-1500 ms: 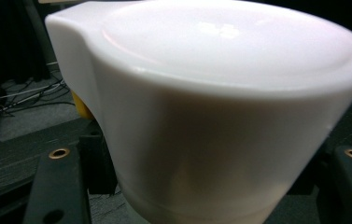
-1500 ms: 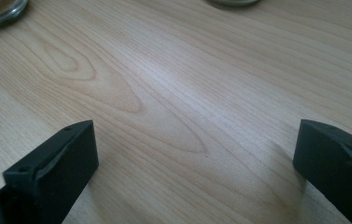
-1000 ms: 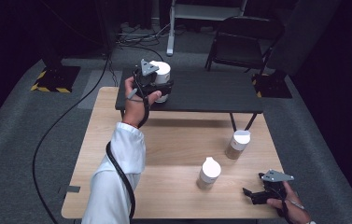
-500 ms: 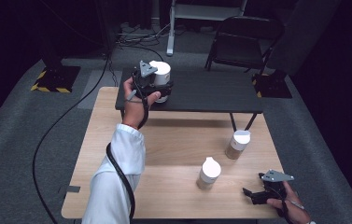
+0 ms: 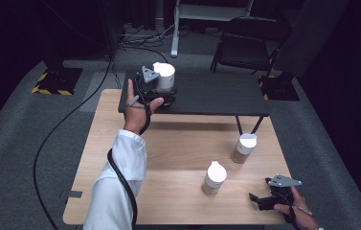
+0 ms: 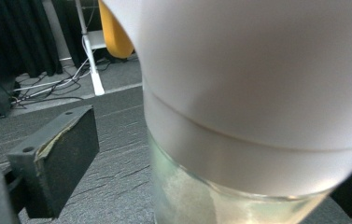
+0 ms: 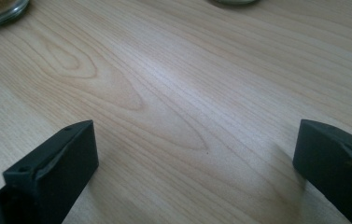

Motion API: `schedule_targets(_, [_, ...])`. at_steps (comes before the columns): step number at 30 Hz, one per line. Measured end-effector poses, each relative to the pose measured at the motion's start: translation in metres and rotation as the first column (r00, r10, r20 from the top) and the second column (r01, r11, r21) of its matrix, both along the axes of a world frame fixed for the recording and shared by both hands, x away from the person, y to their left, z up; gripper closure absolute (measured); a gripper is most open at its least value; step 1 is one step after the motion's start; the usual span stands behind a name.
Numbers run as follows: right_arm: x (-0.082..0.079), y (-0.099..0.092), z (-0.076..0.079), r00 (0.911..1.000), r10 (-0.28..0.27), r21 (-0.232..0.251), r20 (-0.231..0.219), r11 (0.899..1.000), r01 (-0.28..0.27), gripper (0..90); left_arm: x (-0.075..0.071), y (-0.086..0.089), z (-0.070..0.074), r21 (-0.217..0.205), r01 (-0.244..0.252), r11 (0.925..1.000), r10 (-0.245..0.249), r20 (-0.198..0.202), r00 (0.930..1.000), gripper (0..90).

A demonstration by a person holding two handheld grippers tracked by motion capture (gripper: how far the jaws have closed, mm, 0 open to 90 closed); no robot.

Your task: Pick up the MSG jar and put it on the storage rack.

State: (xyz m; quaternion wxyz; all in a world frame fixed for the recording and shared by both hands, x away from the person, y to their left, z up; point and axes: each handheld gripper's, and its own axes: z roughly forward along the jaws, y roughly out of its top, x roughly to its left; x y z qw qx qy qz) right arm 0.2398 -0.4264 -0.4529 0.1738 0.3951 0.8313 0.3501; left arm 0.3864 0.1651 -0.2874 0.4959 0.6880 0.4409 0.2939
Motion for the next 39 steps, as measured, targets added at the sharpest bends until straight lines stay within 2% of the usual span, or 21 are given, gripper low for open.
schedule_targets(11, [-0.002,-0.001,0.0,1.0,-0.001,0.0,0.0,1.0,0.001,0.0,0.002,0.002,-0.005,-0.01,0.006,0.9999,-0.006,-0.005,1.0,0.7])
schedule_targets(20, [-0.002,-0.001,0.0,1.0,-0.001,0.0,0.0,1.0,0.001,0.0,-0.01,0.003,-0.004,-0.018,0.012,0.9998,-0.012,0.045,0.9989,0.5])
schedule_targets(26, [-0.002,-0.001,0.0,1.0,-0.001,0.0,-0.001,1.0,0.001,0.0,-0.02,-0.003,0.002,0.018,-0.007,0.9998,0.005,0.081,0.9967,0.1])
schedule_targets(29, [-0.002,-0.001,0.0,1.0,-0.001,0.0,-0.001,1.0,0.001,0.0,-0.025,-0.001,0.003,0.022,0.003,0.9997,-0.005,0.093,0.9956,0.1])
schedule_targets(32, [-0.002,-0.001,0.0,1.0,-0.001,0.0,-0.001,1.0,0.001,0.0,-0.033,-0.002,0.005,0.057,0.01,0.9983,-0.016,0.11,0.9938,0.1])
schedule_targets(36, [-0.002,-0.001,0.0,1.0,-0.003,0.0,-0.001,1.0,0.003,0.0,-0.044,-0.004,0.001,0.085,0.011,0.9963,-0.023,0.146,0.989,0.0])
schedule_targets(39, [-0.002,-0.001,0.0,1.0,-0.003,0.001,-0.001,1.0,0.003,0.0,-0.05,-0.003,-0.003,0.088,0.019,0.9959,-0.033,0.161,0.9864,0.0])
